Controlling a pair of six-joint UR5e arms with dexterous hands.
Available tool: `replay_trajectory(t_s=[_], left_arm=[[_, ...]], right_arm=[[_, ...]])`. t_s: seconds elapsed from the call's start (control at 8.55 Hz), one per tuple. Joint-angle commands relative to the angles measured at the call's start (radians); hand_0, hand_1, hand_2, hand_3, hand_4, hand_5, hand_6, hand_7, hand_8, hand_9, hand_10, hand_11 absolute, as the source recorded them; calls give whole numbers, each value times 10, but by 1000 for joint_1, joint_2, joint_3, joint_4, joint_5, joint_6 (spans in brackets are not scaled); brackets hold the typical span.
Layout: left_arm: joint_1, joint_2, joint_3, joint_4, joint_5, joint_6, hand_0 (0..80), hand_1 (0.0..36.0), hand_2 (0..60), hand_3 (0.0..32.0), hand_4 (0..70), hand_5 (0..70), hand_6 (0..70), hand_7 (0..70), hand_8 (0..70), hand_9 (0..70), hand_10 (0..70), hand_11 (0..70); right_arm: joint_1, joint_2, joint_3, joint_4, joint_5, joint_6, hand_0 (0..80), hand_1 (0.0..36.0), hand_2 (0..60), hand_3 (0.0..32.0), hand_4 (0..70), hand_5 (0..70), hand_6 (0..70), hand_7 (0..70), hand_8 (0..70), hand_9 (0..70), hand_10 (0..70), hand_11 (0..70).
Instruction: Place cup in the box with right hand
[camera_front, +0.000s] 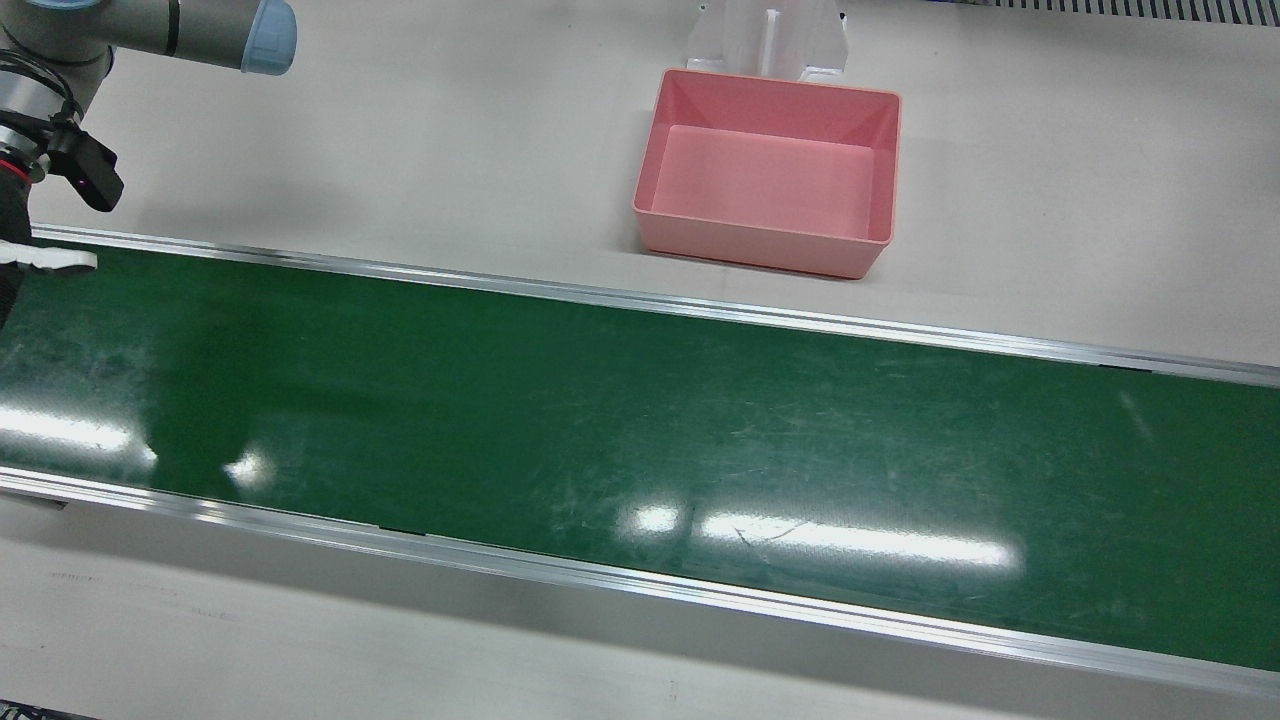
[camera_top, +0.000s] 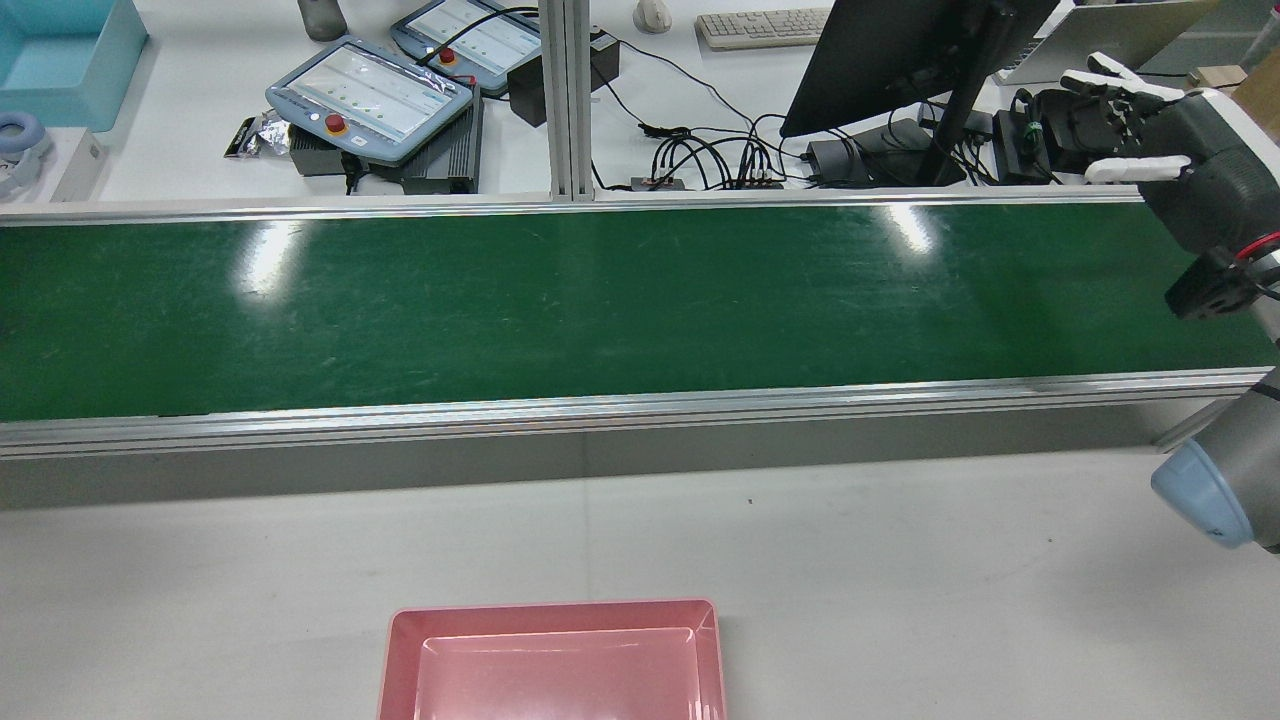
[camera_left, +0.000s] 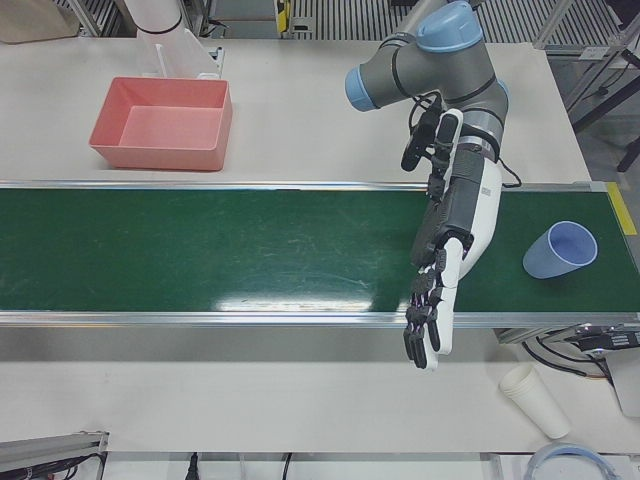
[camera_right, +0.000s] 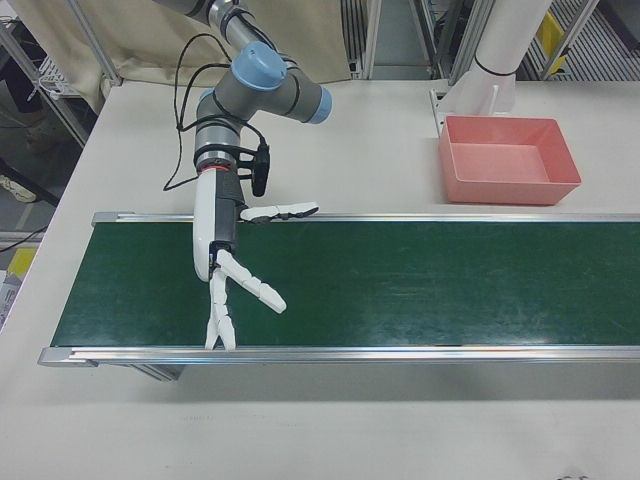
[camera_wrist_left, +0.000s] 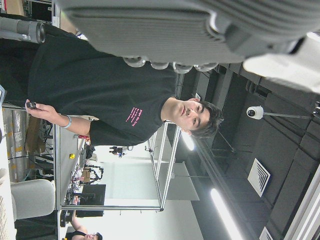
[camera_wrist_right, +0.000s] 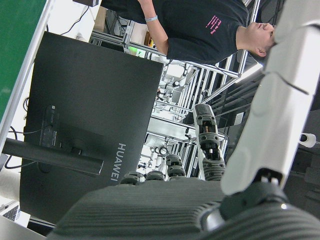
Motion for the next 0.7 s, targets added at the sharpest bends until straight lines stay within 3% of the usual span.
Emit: replay_trajectory(t_s=[0.0, 0.23, 0.47, 0.59], left_arm=[[0, 0, 0, -1, 0, 0, 0, 0, 0, 0, 0, 0, 0, 0, 0, 0, 0, 0], [0, 0, 0, -2, 0, 0, 0, 0, 0, 0, 0, 0, 0, 0, 0, 0, 0, 0], [0, 0, 0, -2, 0, -2, 0, 0, 0, 0, 0, 0, 0, 0, 0, 0, 0, 0], [0, 0, 0, -2, 0, 0, 0, 0, 0, 0, 0, 0, 0, 0, 0, 0, 0, 0]], right_arm=[[-15, -4, 0, -2, -6, -2, 541, 170, 54, 0, 119, 55, 41, 116, 0, 9, 11, 39], [-17, -11, -3, -2, -8, -58, 542, 128, 0, 0, 139, 48, 33, 84, 0, 2, 0, 18], [-15, -39, -3, -3, -6, -72, 503, 89, 18, 0, 75, 33, 3, 0, 0, 0, 0, 0], [-15, -42, -3, -3, -6, -72, 488, 60, 8, 0, 63, 27, 0, 0, 0, 0, 0, 0]])
